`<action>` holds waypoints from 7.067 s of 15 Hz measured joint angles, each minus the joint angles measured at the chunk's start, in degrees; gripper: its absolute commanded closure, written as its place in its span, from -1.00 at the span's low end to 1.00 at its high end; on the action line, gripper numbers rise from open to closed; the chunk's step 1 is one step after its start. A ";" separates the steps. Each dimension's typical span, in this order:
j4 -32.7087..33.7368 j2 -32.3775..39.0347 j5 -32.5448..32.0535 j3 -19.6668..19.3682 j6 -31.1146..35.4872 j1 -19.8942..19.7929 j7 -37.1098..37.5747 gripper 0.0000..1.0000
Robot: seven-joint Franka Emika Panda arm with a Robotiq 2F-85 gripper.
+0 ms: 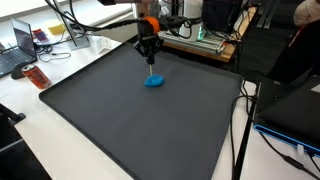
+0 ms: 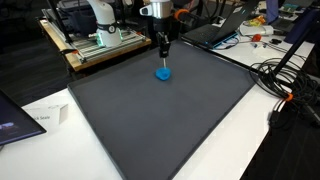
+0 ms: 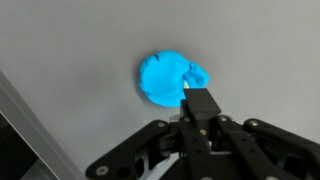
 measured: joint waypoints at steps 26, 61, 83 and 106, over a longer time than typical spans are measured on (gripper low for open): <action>12.30 9.84 0.00 -10.96 4.83 10.37 2.20 0.94; -0.91 0.57 0.00 7.83 7.31 -6.21 7.12 0.94; -4.52 0.50 0.00 12.70 -0.21 -23.77 1.96 0.94; -6.12 17.66 -0.01 16.50 -2.20 -34.91 -23.28 0.94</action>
